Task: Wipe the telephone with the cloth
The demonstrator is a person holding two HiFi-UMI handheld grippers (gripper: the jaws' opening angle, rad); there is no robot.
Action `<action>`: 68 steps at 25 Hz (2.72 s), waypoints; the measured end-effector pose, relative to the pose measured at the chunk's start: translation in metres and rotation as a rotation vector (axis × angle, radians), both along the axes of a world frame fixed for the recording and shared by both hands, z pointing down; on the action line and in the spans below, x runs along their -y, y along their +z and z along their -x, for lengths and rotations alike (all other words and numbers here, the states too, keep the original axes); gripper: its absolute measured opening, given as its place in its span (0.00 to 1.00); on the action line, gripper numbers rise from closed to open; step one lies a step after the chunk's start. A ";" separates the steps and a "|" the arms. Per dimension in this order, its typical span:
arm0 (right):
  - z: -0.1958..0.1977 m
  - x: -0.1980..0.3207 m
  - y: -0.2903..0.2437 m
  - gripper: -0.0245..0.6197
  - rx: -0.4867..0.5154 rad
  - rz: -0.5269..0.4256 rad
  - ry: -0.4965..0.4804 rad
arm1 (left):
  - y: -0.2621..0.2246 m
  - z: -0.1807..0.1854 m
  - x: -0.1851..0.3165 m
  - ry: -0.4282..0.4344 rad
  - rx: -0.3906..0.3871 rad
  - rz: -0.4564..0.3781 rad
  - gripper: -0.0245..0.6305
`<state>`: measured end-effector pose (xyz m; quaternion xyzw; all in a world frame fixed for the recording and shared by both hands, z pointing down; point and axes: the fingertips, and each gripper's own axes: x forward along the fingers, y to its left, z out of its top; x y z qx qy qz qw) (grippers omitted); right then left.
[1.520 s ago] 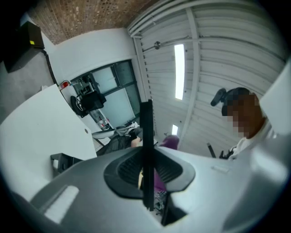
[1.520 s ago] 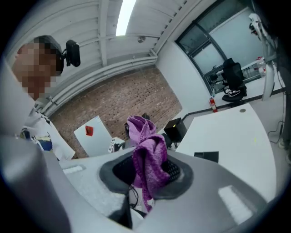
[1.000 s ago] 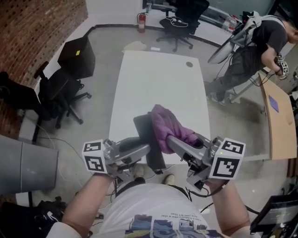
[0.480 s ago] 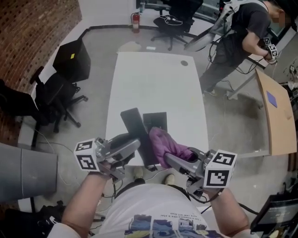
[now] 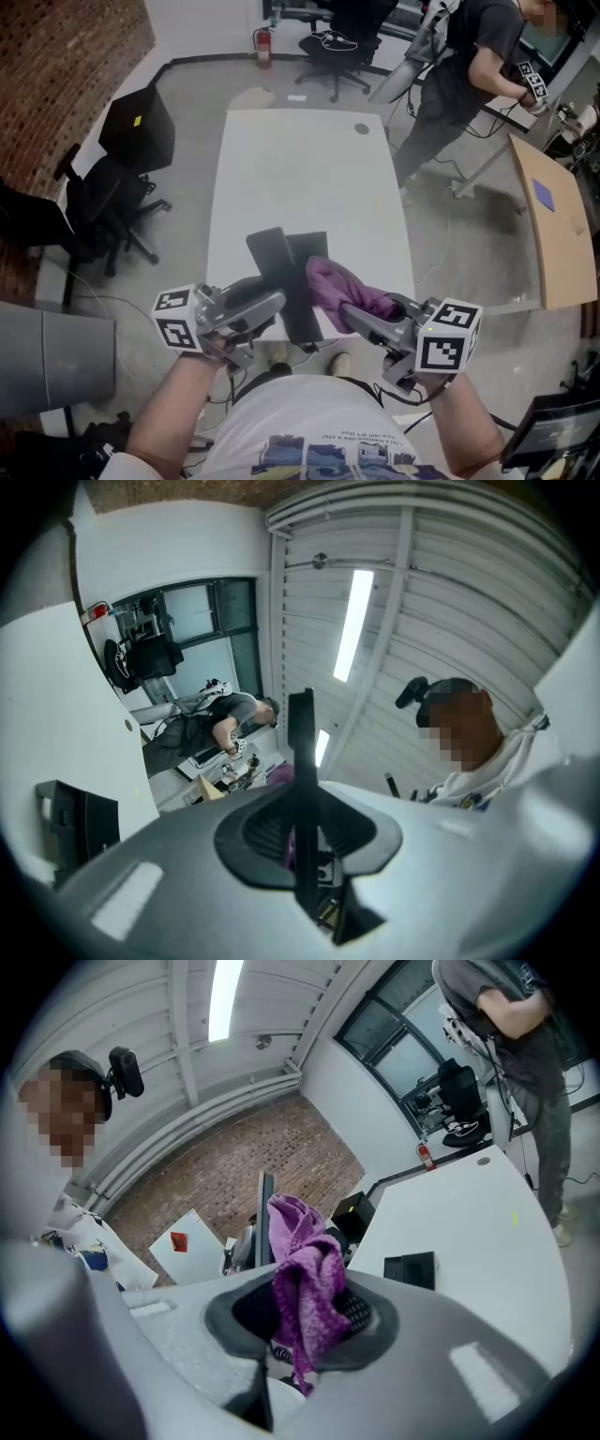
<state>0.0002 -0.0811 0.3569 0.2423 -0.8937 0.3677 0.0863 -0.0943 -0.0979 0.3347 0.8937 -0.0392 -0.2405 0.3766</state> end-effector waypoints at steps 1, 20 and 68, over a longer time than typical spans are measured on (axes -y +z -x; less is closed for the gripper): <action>-0.002 0.006 -0.005 0.17 0.005 -0.011 0.008 | 0.000 -0.003 -0.003 0.010 -0.002 -0.003 0.16; 0.028 0.040 -0.044 0.17 0.187 0.005 -0.051 | 0.007 -0.037 -0.028 0.052 0.012 0.000 0.16; 0.027 -0.004 -0.034 0.17 0.384 0.162 -0.305 | -0.016 -0.052 -0.067 -0.018 -0.025 -0.066 0.16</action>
